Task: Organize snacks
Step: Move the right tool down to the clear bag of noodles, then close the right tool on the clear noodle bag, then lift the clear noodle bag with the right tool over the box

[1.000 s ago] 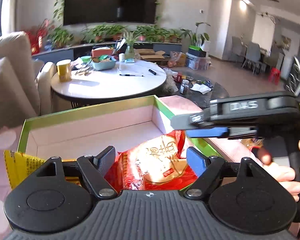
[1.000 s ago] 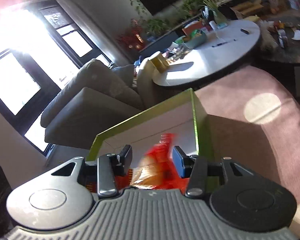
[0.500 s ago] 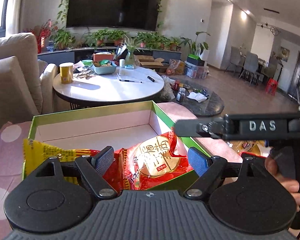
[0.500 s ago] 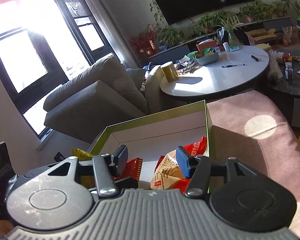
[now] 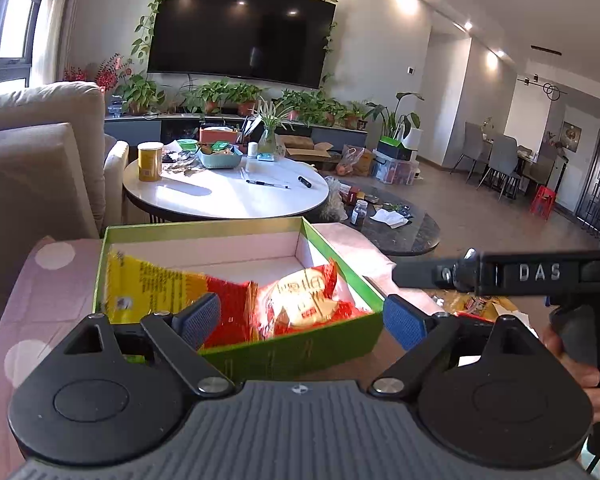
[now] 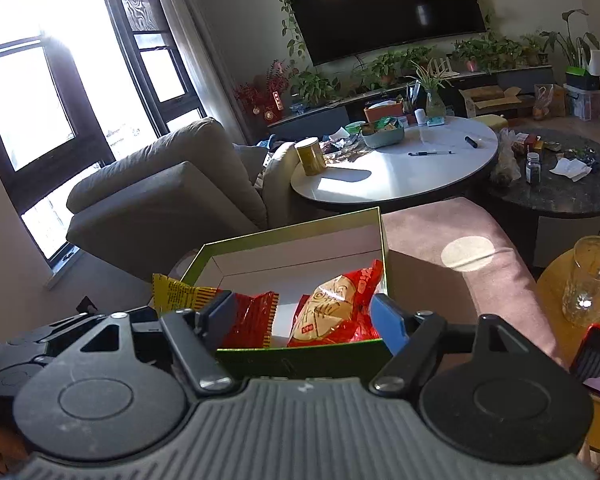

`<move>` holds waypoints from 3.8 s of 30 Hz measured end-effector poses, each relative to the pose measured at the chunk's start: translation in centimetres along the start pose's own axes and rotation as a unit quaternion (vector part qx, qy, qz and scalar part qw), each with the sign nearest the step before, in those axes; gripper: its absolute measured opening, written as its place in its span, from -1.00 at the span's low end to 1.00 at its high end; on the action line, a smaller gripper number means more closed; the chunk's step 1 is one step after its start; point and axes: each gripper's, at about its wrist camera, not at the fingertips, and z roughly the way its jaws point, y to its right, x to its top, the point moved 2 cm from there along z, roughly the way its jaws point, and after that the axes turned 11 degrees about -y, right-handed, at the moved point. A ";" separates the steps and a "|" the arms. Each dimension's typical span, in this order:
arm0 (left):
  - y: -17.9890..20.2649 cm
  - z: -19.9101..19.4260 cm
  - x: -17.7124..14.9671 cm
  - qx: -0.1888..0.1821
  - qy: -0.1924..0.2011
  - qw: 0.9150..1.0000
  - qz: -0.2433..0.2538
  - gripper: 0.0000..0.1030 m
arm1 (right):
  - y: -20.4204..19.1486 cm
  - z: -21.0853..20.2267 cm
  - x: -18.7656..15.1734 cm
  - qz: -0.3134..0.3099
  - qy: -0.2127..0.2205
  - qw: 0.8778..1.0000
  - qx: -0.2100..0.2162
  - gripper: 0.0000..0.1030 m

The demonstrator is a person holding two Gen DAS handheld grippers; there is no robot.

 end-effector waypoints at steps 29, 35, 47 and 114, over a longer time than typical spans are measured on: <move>2.9 -2.6 -12.4 -0.032 -0.099 0.994 0.021 0.63 | -2.1 -4.1 -14.4 0.067 -0.141 0.982 -0.106 0.16; 3.3 -1.9 -12.9 -0.061 -0.112 0.991 0.027 0.39 | -2.2 -3.6 -14.4 0.067 -0.128 0.985 -0.095 0.06; 3.2 -3.2 -12.6 -0.037 -0.087 0.995 0.023 0.30 | -4.6 -2.5 -13.3 0.027 -0.102 0.991 -0.086 -0.02; 0.7 6.7 6.6 0.032 0.031 0.999 0.025 0.31 | -0.7 3.5 5.3 -0.021 0.057 0.998 0.010 0.00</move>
